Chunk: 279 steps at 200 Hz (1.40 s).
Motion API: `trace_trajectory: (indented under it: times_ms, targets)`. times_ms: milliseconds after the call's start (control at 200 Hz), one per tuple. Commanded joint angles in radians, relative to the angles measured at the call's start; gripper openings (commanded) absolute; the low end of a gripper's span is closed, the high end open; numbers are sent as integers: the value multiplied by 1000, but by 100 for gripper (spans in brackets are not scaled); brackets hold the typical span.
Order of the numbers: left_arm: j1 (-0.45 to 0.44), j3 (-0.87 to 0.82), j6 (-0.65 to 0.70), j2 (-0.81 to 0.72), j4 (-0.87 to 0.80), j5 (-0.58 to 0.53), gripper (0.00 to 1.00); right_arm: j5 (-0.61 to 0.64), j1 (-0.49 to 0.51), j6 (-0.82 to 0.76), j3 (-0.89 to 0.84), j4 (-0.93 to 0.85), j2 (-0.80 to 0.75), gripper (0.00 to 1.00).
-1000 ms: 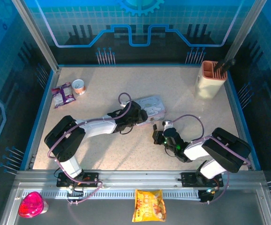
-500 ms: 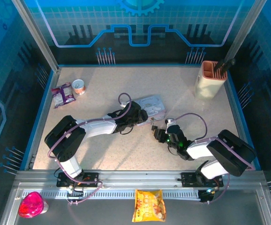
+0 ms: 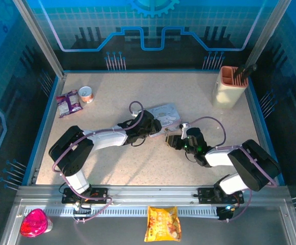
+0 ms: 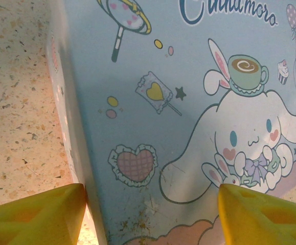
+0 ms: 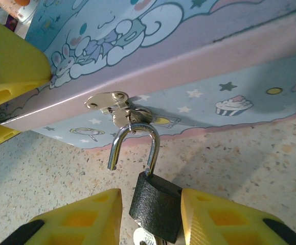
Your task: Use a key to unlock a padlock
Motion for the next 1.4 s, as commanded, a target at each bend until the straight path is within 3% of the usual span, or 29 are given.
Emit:
trace_trajectory:
  times_ms: [0,355,545,710,1391]
  targets:
    - [-17,-26,3,35,-78,32,68,-74,-21,-32,29,1,40,36]
    - [-16,-21,0,39,-77,39,68,-98,-22,-27,62,49,159,39]
    - [-17,-26,-1,35,-74,39,68,-39,-22,-26,66,-10,148,49]
    - [-16,-26,-3,40,-69,41,68,-5,-18,-49,88,-84,127,52]
    - [-17,-34,-11,38,-58,46,68,-65,-4,32,118,-25,228,30]
